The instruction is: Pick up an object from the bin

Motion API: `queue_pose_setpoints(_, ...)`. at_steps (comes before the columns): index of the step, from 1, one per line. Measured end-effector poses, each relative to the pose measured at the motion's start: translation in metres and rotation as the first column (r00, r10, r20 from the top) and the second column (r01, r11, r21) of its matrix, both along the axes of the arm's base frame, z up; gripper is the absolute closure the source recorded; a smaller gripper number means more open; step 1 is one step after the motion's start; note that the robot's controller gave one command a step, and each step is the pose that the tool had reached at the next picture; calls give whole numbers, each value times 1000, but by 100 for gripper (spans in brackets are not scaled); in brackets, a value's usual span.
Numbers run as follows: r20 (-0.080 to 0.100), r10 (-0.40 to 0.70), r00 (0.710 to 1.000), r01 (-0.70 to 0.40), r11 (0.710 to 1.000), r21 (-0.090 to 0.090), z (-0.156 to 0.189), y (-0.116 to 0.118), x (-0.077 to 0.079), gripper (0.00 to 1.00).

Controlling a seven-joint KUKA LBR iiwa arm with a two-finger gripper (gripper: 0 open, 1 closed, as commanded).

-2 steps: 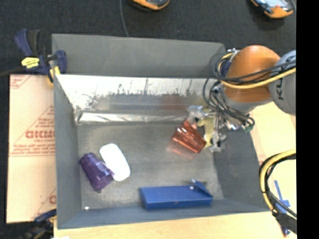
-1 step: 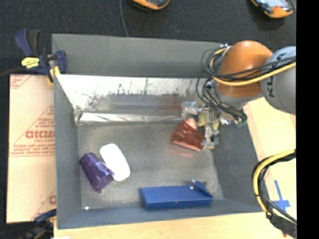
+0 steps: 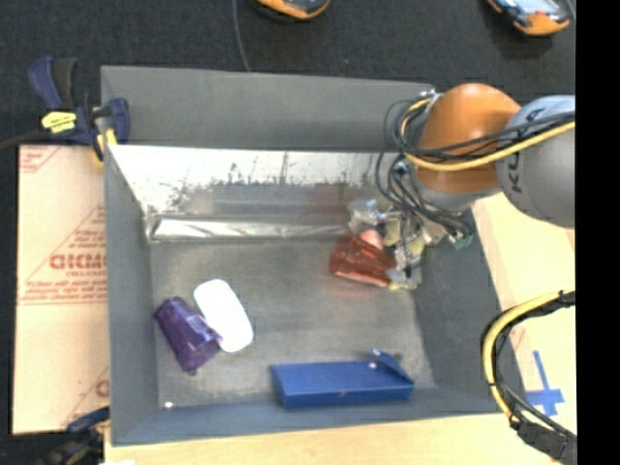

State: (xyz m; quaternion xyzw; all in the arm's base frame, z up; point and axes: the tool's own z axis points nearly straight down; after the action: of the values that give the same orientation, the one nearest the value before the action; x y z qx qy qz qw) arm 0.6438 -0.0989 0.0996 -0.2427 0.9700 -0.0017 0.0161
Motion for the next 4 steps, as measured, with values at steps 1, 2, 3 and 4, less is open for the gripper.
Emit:
queue_pose_setpoints(1, 11, -40, 999, 40, 999, 4, 16, 11, 7, 100)
queue_pose_setpoints(2, 7, -41, 999, 41, 999, 5, 14, 11, 6, 0)
queue_pose_setpoints(3, 7, -41, 999, 41, 999, 5, 14, 11, 6, 0)
queue_pose_setpoints(4, 9, -10, 1000, 10, 1000, 2, 9, 16, 4, 0)
